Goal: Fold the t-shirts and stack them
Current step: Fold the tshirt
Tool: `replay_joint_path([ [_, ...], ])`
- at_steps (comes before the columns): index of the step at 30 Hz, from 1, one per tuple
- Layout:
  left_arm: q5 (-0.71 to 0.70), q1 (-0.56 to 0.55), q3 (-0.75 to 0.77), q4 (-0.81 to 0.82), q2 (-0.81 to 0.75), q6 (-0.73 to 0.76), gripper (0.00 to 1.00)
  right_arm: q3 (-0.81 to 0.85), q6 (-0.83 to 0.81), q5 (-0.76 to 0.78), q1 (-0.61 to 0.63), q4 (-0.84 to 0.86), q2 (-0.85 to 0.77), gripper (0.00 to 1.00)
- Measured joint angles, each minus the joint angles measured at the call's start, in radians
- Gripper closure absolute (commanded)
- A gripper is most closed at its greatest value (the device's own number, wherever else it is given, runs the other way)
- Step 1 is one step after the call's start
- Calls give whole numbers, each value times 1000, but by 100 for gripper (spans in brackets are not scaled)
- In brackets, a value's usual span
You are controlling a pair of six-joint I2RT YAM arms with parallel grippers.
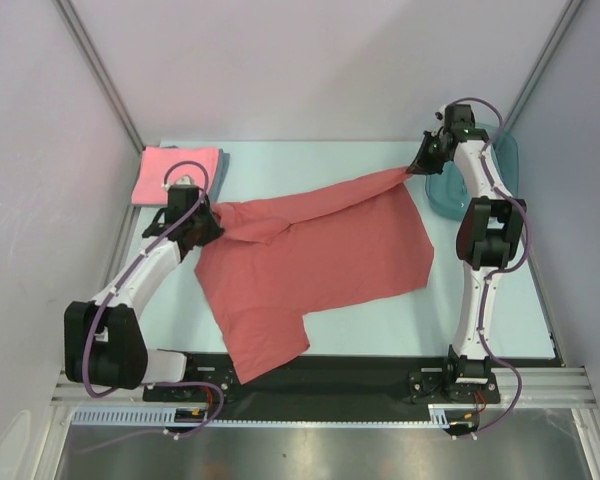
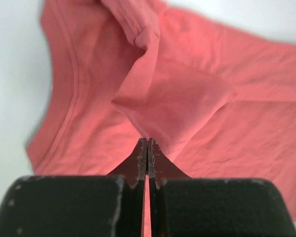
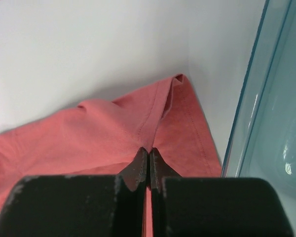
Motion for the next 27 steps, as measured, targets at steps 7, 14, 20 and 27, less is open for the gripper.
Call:
replay_joint_path([
  [7, 14, -32, -58, -15, 0, -29, 62, -37, -14, 77, 27, -20, 2, 84],
  [14, 2, 30, -29, -70, -8, -37, 31, -27, -45, 156, 45, -58, 6, 41],
  [20, 62, 187, 116, -54, 75, -39, 60, -2, -48, 172, 74, -47, 1, 40],
  [27, 160, 209, 160, -13, 202, -56, 89, -163, 16, 119, 201, 5, -106, 48],
])
